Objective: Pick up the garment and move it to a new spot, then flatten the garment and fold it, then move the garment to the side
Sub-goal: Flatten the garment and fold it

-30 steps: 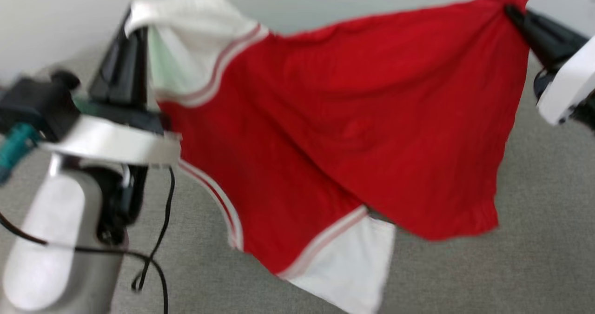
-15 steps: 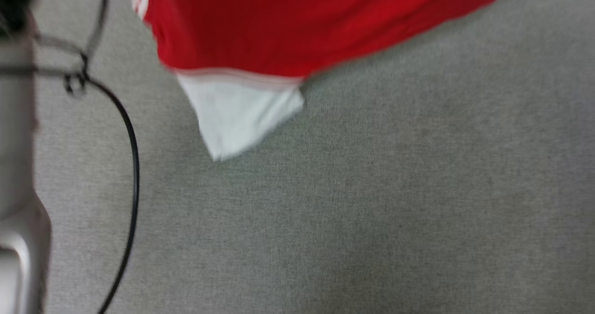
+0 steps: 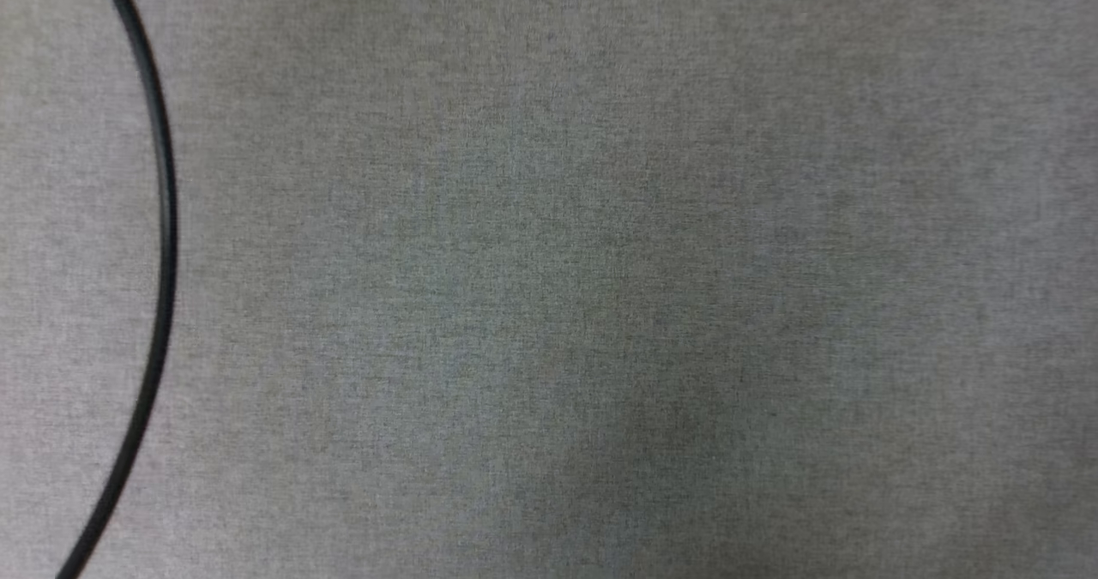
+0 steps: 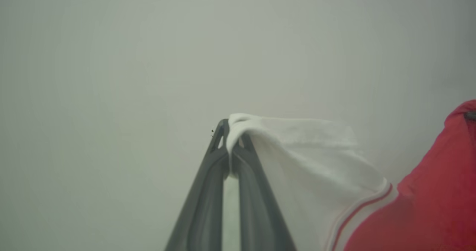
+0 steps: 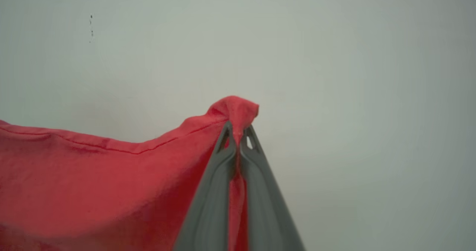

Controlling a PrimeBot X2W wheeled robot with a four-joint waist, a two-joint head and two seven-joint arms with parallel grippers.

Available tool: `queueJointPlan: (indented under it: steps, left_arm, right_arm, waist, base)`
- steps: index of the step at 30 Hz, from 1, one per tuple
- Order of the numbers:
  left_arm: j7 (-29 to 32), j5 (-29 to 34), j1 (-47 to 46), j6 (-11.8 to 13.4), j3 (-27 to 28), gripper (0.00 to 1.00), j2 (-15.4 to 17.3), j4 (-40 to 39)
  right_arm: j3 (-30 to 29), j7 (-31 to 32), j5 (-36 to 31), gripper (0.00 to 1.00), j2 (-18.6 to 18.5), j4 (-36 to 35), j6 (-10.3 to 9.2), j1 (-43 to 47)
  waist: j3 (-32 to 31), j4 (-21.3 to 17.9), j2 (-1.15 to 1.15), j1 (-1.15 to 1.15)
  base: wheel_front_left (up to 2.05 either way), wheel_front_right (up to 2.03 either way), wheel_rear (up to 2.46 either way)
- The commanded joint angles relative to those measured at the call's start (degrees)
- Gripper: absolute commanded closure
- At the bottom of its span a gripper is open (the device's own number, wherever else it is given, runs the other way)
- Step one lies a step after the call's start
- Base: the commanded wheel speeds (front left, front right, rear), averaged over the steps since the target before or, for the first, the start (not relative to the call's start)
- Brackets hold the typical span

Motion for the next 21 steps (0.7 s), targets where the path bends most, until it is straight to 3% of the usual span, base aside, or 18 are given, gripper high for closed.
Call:
queueJointPlan:
  steps: [1,11,21]
  left_arm:
    - [-0.8,0.1,-1.75,-0.22,-0.02,1.0,0.14,1.44]
    - [-5.43,-1.17,4.8,-0.78,-0.82,1.0,0.91,7.81]
    - [-9.33,-3.44,21.44,-0.01,-1.26,1.0,1.86,6.24]
  right_arm:
    - [0.82,-1.19,0.83,1.0,-0.66,1.12,-0.04,-1.33]
    - [8.72,-6.31,5.9,1.0,-2.32,7.3,-0.04,3.21]
    - [18.49,-10.05,12.04,1.0,-5.03,6.49,-0.05,15.68]
  waist:
    - [1.14,0.13,0.0,-0.02]
    - [2.78,0.25,0.0,-0.02]
    - [-0.76,0.61,0.0,-0.02]
  base:
    - [0.0,0.0,0.0]
    - [0.0,0.0,0.0]
    - [0.0,0.0,0.0]
